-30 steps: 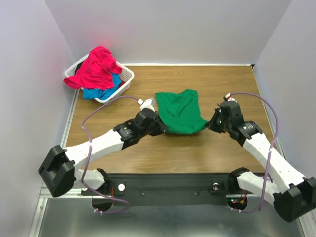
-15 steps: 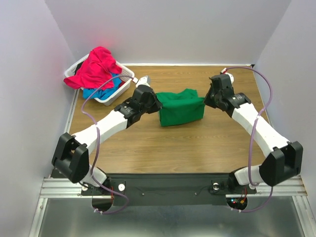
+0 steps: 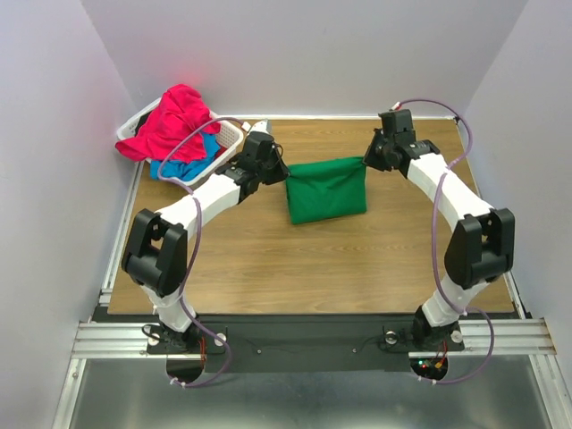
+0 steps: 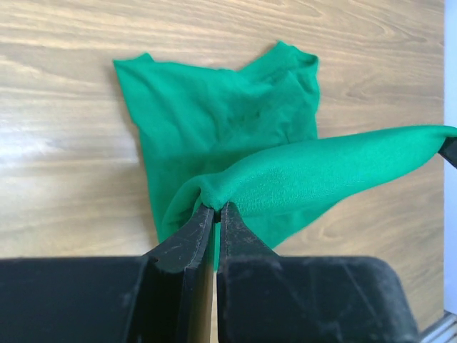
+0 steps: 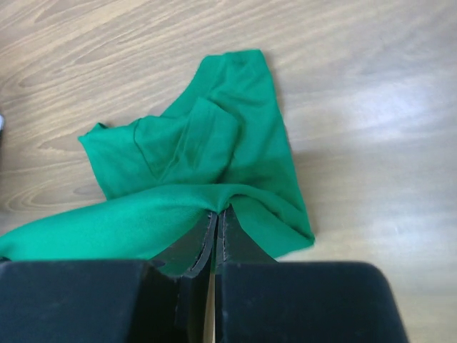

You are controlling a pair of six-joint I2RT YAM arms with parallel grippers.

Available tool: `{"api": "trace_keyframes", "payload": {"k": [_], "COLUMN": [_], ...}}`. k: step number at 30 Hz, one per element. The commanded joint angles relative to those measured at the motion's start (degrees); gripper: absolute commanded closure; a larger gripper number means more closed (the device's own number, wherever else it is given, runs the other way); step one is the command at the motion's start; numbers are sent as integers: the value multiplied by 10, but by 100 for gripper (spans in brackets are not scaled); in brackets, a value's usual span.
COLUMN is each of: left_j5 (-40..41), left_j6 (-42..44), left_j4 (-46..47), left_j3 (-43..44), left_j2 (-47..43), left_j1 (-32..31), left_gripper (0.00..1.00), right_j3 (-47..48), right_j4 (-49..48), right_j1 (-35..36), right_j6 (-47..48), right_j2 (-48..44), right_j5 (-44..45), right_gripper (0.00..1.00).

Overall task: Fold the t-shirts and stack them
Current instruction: Fold the tshirt

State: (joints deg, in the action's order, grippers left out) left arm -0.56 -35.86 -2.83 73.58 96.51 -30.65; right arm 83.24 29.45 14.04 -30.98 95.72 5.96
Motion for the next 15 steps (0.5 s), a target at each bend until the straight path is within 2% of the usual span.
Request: {"api": "trace_keyframes", "payload": {"k": [1,10,12,14,15], "left_j5": [-17,-75,-100,-108,-111], "left_j6": [22,44,50,48,57], "left_j4": [10,46,44,40,40], "left_j3": [41,114,130,148,158], "left_j2": [24,138,163,176,181], "left_j1": [27,67,72,77,78], "left_gripper": [100,100,98,67,36], "right_j3": [50,145,163,186,191], "right_j4": [-39,-55,-54,-54,-53], "right_j1": [-10,-36,-38,-40,-40], "right_j6": [40,44,46,52,54], "right_j2": [44,175,208,235,242], "right_j5": [-24,-49,-73,-88,-95], "right_gripper": [100,100,90,80,64]}}
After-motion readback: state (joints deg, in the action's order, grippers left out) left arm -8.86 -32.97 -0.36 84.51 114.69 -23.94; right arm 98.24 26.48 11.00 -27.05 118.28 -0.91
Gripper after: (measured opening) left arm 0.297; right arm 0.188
